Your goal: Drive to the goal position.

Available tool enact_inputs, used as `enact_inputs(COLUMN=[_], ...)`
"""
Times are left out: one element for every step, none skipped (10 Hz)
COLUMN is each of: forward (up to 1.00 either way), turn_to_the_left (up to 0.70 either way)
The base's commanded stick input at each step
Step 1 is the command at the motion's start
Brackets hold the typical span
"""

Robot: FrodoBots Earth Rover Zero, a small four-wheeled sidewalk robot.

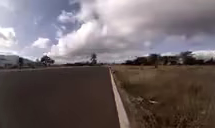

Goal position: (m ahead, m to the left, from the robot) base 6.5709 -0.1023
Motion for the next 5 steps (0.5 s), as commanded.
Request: enact_inputs(forward=[0.81,0.81,0.81,0.81,0.81], turn_to_the_left=[-0.3,-0.29,-0.17,-0.03,0.0])
